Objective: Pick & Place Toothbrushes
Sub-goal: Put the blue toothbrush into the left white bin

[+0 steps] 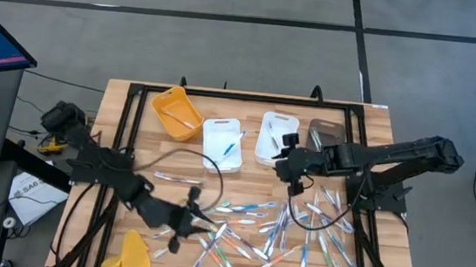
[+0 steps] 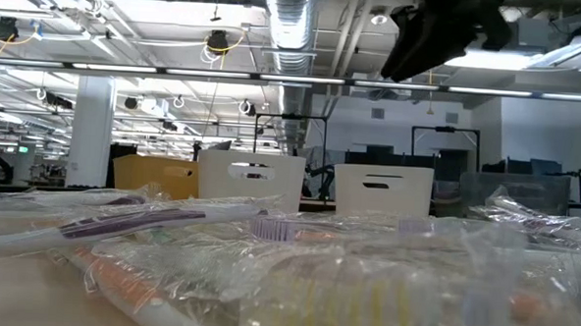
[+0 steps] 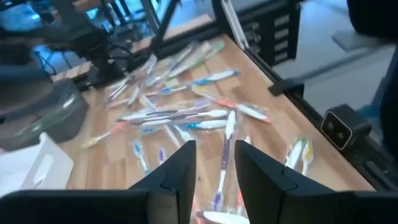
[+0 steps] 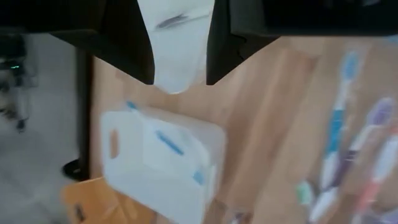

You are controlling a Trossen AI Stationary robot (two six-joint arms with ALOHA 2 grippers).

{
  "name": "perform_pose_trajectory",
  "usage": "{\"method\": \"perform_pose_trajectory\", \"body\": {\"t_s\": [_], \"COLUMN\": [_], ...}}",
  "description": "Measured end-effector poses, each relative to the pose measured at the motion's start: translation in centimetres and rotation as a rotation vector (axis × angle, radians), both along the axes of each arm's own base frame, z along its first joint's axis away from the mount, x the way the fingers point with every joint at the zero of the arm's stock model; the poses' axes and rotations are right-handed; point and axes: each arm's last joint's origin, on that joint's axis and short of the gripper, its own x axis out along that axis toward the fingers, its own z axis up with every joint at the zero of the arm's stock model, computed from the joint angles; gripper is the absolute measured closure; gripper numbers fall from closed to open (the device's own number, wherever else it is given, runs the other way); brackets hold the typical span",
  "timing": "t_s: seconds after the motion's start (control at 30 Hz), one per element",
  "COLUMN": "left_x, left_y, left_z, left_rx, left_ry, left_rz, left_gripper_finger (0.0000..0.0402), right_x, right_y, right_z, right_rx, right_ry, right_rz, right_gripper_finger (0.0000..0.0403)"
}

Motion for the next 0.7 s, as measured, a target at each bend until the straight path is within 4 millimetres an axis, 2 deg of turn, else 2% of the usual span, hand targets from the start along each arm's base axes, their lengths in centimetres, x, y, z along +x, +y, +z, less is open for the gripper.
{"method": "perform_pose_trajectory", "body": {"t_s": [0.13, 0.27, 0.37, 0.43, 0.7], "left_x": [0.8, -0.5, -2.1, -3.1, -5.1], "left_y": [-1.7, -2.2, -2.5, -2.6, -1.3], "left_z": [1.3, 1.4, 0.4, -0.4, -4.0], "left_rx": [0.020, -0.172, -0.332, -0.376, -0.301], "left_ry": [0.085, 0.316, 0.498, 0.594, 0.766], "left_rz": [0.050, 0.225, 0.329, 0.384, 0.467], "left_gripper_finger": [0.0298, 0.0298, 0.0298, 0.0298, 0.0298], "right_x": [0.8, 1.4, 1.6, 1.7, 1.4], "right_y": [-1.6, -3.7, -5.3, -6.3, -8.8], "right_z": [0.7, 1.3, 1.7, 2.0, 2.5], "right_rx": [-0.063, -0.078, -0.041, -0.007, 0.124], "right_ry": [-0.075, -0.144, -0.193, -0.231, -0.324], "right_rz": [0.015, 0.004, 0.060, 0.119, 0.261], "right_gripper_finger": [0.0267, 0.0269, 0.0268, 0.0267, 0.0269]}}
